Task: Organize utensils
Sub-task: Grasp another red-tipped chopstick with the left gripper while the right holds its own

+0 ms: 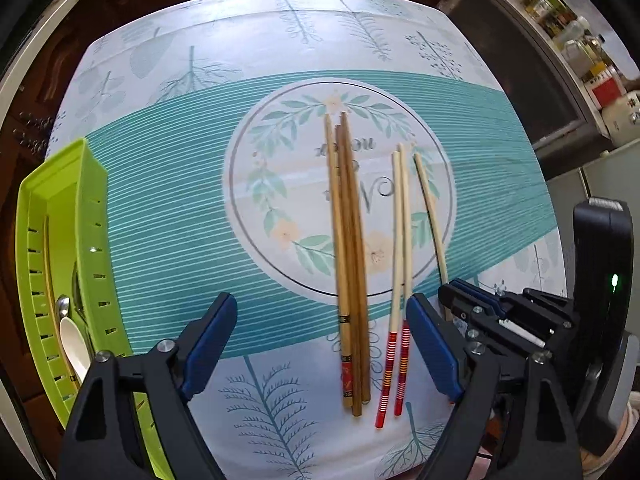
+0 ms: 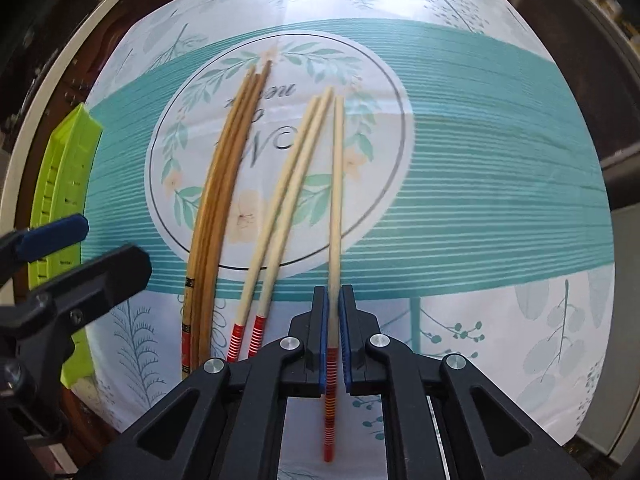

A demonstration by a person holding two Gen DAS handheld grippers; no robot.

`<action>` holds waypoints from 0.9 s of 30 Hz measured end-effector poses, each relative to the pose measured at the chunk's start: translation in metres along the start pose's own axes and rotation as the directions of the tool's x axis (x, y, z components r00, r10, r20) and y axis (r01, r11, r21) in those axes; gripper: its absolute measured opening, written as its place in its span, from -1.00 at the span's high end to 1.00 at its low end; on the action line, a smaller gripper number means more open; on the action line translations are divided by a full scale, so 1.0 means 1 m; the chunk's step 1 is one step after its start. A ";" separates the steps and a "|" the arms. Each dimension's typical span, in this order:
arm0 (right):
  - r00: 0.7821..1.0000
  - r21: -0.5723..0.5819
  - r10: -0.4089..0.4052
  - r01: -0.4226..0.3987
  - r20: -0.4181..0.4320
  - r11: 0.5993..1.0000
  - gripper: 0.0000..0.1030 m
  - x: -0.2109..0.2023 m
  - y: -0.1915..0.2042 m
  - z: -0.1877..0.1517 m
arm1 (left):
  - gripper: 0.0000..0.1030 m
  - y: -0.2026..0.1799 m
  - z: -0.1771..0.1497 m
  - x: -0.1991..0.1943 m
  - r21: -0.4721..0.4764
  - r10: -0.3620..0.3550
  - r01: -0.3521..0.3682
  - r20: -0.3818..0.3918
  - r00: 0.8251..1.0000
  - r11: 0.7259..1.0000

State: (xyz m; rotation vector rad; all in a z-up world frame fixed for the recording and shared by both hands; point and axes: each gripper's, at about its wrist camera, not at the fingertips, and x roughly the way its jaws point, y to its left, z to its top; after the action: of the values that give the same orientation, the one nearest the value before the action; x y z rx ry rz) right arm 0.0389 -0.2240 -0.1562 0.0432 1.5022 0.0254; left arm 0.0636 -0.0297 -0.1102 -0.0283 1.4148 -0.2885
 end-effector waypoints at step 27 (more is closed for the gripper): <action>0.984 0.164 0.178 -0.179 0.020 0.970 0.90 -0.005 -0.081 -0.012 | 0.48 -0.058 -0.001 0.051 0.016 -0.162 0.168 -0.188 0.969 0.986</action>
State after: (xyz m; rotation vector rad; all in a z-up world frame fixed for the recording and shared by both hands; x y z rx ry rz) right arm 0.0254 -0.3046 -0.1554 0.3121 1.4885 0.0451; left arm 0.0588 -0.0969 -0.1487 -0.0955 1.5968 -0.4618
